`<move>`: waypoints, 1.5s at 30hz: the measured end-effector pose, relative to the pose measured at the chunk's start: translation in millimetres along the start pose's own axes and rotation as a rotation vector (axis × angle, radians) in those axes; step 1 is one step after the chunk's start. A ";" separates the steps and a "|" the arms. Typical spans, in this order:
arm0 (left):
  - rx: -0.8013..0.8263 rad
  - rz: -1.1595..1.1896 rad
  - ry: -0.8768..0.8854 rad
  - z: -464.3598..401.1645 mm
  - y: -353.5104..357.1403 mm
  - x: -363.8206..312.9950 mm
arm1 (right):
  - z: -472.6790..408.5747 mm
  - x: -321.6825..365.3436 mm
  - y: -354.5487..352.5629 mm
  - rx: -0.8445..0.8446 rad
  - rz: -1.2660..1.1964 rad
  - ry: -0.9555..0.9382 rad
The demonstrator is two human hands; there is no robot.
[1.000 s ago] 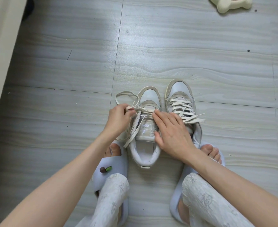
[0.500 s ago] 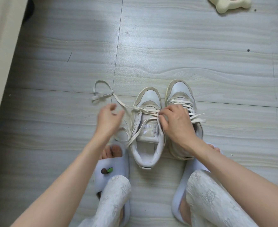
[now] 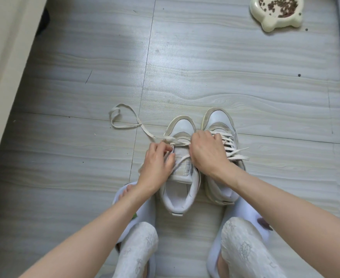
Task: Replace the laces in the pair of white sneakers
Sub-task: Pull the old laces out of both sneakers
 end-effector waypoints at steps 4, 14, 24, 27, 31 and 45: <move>0.040 -0.046 -0.010 0.8 2.0 -3.0 | -25.2 19.8 -19.6 -0.099 -0.142 -0.175; 0.018 0.006 -0.053 0.6 7.1 4.7 | 25.7 -32.5 0.8 -0.043 -0.413 0.162; 0.041 0.002 -0.067 1.8 7.8 8.2 | -16.8 -38.4 -43.6 -0.079 -0.722 0.445; 0.049 -0.015 -0.063 1.0 7.7 7.7 | -1.2 -58.6 -33.9 -0.114 -0.758 0.569; 0.051 -0.017 -0.061 2.3 8.1 7.9 | 23.9 -71.4 -23.5 -0.187 -0.591 0.554; 0.059 -0.004 -0.069 4.4 8.2 11.2 | 12.3 -23.5 -6.7 -0.066 0.032 -0.074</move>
Point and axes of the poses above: each hand's wrist, its own z-axis away from the middle knuckle, its own y-axis out of the palm, x = y × z, the point moved 6 cm from there along -z, towards the middle knuckle, and after that the axes turned 14 degrees about -x, right-handed, at the moved point
